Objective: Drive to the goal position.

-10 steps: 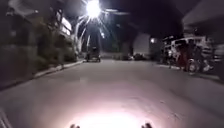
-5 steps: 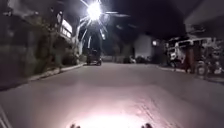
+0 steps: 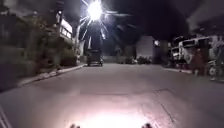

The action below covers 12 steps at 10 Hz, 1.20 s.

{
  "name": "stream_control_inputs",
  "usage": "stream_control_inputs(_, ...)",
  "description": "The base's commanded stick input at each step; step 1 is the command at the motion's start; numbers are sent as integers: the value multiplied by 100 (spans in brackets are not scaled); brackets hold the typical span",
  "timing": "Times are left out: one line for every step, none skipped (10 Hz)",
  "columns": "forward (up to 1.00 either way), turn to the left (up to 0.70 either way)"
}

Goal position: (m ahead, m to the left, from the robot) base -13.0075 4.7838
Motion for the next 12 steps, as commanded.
stream_control_inputs(85, 0)
stream_control_inputs(85, 0)
stream_control_inputs(85, 0)
stream_control_inputs(85, 0)
stream_control_inputs(85, 0)
stream_control_inputs(85, 0)
stream_control_inputs(85, 0)
stream_control_inputs(85, 0)
stream_control_inputs(85, -7)
stream_control_inputs(85, -20)
stream_control_inputs(85, -34)
stream_control_inputs(85, -29)
